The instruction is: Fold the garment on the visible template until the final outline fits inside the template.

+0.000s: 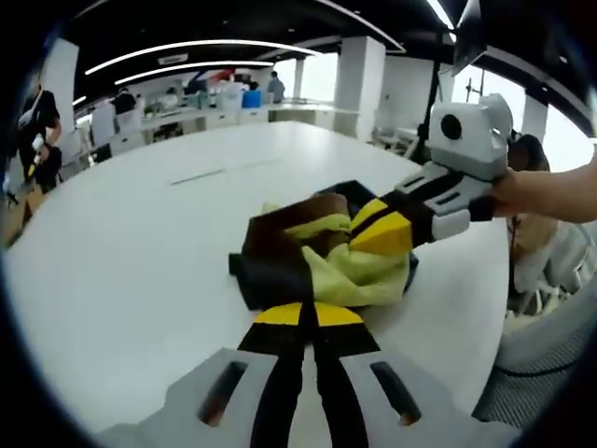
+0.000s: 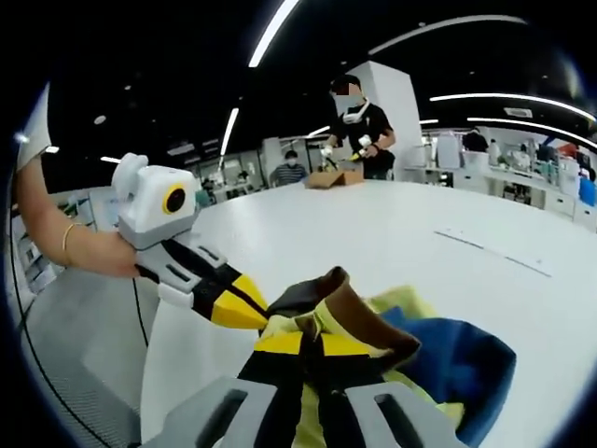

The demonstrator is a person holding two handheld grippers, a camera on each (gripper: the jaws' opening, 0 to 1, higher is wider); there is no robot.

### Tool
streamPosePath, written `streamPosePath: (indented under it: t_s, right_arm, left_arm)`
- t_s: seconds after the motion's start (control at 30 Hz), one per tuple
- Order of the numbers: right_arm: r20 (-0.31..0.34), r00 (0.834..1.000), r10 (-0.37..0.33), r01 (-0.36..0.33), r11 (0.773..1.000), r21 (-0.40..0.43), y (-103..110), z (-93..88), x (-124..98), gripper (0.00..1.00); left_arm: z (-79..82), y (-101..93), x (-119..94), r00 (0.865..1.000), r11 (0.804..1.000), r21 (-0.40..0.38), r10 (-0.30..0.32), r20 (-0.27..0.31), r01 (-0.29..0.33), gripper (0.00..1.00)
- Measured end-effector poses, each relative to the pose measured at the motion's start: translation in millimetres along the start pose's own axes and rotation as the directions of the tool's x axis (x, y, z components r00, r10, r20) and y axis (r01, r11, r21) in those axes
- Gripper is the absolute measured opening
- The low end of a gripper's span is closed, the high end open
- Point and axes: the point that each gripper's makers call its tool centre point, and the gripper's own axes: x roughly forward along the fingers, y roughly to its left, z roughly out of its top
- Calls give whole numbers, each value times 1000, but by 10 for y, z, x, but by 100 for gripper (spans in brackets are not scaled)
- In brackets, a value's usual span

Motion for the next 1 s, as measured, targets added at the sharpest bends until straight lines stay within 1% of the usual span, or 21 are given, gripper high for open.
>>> streamPosePath:
  t_s: [0.07,0.13,0.17,0.2,0.3,0.37,0.47,0.5,0.53,0.57,0.6,0.73,0.77,0.83,0.87,0.9,0.93,0.97,1.0]
  right_arm:
    - [5,1000,3,-3,1000,-4,5,18,-11,1]
    - [22,1000,3,-3,1000,7,4,72,-55,3]
    - [25,1000,6,-6,1000,9,5,88,-75,4]
    - [34,999,8,-8,1000,-3,9,121,-113,6]
    - [39,999,20,-19,999,-39,21,166,-200,12]
    - [37,999,20,-18,998,-54,6,174,-251,18]
    - [27,1000,15,-13,997,-81,-41,170,-332,24]
    - [25,1000,14,-11,996,-90,-67,164,-364,26]
    - [25,1000,13,-10,996,-92,-90,162,-386,27]
    - [27,1000,9,-7,996,-92,-129,161,-410,30]
    - [27,1000,6,-4,996,-91,-160,161,-424,31]
    - [13,1000,-5,7,994,-112,-303,135,-466,34]
    - [12,1000,-6,8,994,-111,-333,128,-473,34]
    - [5,1000,-8,8,993,-115,-393,104,-477,34]
    - [-7,1000,-5,4,991,-132,-423,74,-475,33]
    - [-20,1000,-10,7,990,-139,-449,47,-470,32]
    - [-64,998,-20,8,984,-180,-505,-29,-469,31]
    - [-84,996,-21,4,980,-198,-526,-66,-461,30]
    - [-94,995,-16,-3,980,-197,-542,-93,-443,30]
  left_arm:
    - [-13,13,6,1000,1000,0,1,-4,-1,0]
    - [-11,61,-4,1000,1000,7,30,-2,-30,6]
    - [-9,95,-10,999,999,13,43,2,-43,9]
    - [-4,114,-17,999,999,15,50,5,-51,15]
    - [43,186,-67,997,996,40,75,24,-76,27]
    - [65,211,-89,997,996,43,72,31,-73,31]
    - [142,216,-116,997,999,27,39,64,-41,33]
    - [159,224,-121,997,999,24,37,70,-39,37]
    - [208,218,-120,995,999,27,23,96,-26,42]
    - [232,217,-120,994,1000,23,15,108,-18,47]
    - [241,221,-120,994,1000,19,8,108,-10,51]
    - [241,208,-84,996,997,71,-36,83,30,56]
    - [242,184,-70,995,996,68,-62,82,56,56]
    - [237,182,-54,994,995,61,-79,78,75,55]
    - [224,176,-43,993,994,60,-94,72,90,55]
    - [213,199,-35,994,995,59,-87,66,83,56]
    - [202,210,-31,994,994,58,-92,65,88,57]
    - [191,219,-27,993,994,54,-100,63,97,57]
    - [172,231,-29,992,993,46,-112,54,109,54]
